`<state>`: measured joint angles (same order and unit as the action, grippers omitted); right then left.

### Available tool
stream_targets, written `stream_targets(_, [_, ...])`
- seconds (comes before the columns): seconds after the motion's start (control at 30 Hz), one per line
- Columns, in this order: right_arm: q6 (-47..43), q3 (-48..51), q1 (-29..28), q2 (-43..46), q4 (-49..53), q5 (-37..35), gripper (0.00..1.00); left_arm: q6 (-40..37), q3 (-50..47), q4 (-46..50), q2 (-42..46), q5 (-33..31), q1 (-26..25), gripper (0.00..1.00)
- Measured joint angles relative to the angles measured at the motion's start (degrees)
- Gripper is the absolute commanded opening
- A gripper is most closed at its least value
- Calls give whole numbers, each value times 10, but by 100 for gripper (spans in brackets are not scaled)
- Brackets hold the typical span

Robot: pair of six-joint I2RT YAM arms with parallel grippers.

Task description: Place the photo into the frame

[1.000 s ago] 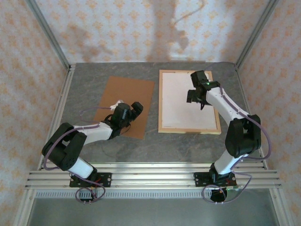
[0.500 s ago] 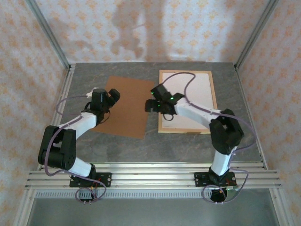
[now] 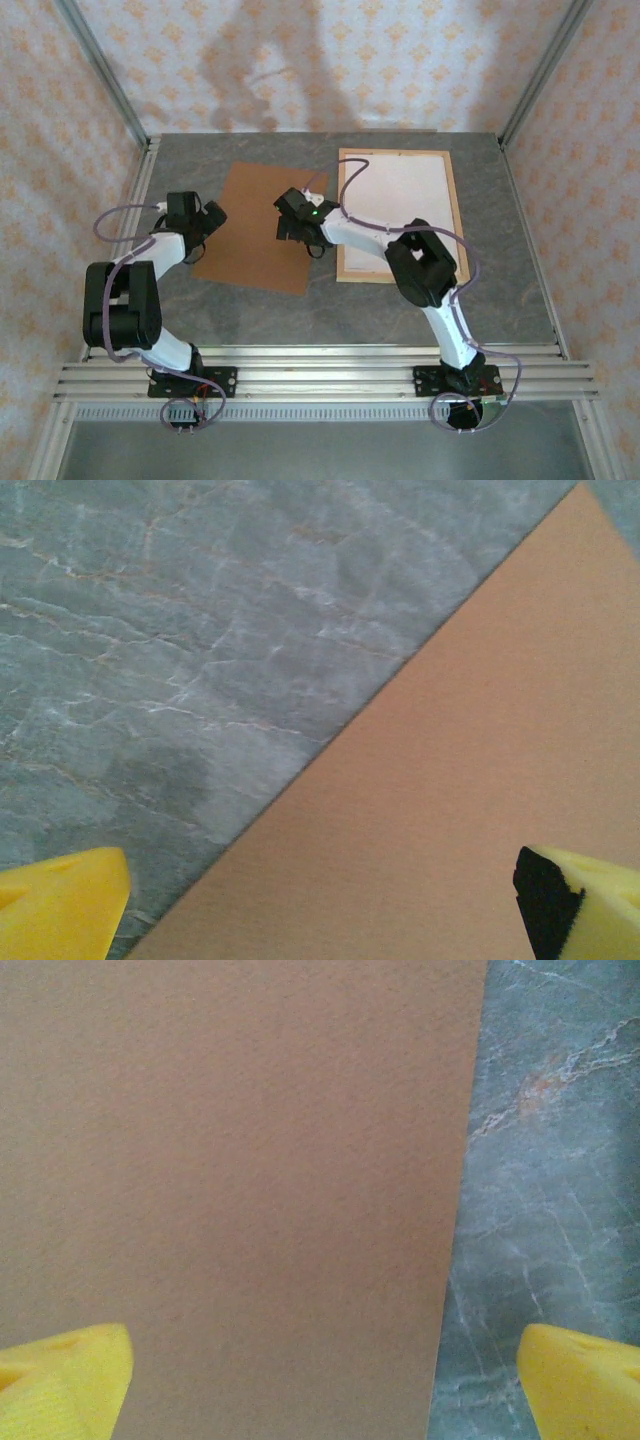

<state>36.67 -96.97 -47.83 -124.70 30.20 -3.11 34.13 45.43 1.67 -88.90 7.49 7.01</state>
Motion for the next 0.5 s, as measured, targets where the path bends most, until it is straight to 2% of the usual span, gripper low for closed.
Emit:
stream_targets(0.23, [2, -36, 0, -40, 10, -9, 99, -15, 21, 10, -68, 32, 13, 100])
stream_targets(0.5, [3, -45, 0, -53, 11, 2, 98, -16, 36, 25, -75, 56, 19, 100])
